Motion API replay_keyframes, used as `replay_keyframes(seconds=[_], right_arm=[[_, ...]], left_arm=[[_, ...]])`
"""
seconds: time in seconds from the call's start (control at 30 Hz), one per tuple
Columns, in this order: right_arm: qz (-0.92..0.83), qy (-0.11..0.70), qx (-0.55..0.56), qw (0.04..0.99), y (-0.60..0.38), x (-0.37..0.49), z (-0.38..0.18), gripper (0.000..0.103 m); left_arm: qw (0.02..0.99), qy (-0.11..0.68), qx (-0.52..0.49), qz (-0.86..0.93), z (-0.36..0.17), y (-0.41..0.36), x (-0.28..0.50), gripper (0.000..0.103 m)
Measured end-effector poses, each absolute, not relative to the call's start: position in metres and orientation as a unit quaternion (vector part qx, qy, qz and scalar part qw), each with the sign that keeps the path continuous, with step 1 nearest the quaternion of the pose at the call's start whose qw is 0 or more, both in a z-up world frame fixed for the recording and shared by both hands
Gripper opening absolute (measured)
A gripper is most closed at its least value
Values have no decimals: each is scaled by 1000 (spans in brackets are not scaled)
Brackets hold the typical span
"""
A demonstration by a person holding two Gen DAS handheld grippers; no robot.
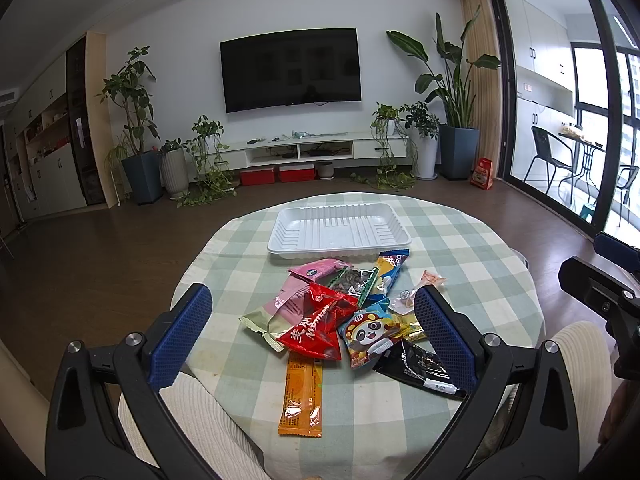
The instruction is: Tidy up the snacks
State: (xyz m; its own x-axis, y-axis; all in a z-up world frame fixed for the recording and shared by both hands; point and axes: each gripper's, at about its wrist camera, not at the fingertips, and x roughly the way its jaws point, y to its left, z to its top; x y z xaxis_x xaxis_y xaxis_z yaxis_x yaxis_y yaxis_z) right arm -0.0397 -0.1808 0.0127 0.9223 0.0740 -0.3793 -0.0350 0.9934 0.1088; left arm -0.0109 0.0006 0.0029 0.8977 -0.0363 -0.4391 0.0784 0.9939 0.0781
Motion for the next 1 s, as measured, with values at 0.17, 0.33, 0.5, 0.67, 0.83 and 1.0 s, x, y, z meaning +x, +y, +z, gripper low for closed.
replay_keyframes(seconds=[0.17, 0.33, 0.5, 0.67, 0.83, 1.0], right_arm=[[28, 195, 50, 979, -181, -39, 12, 103], [28, 195, 50, 979, -181, -39, 12, 103], [28, 195, 50, 979, -180, -40, 12, 103], [28, 195, 50, 979, -180, -39, 11, 103], [28, 195, 51, 979, -180, -39, 12, 103], [28, 195, 50, 979, -180, -39, 11, 103]], left_arm=[[973, 224, 47, -30, 3, 1, -11, 103], [973, 224, 46, -30, 3, 1, -11, 103], [973, 224, 47, -30, 3, 1, -11, 103], [973, 224, 47, -30, 3, 1, -11, 103], [973, 224, 46, -30, 3, 1, -11, 103], [973, 224, 47, -30, 3, 1, -11, 103]])
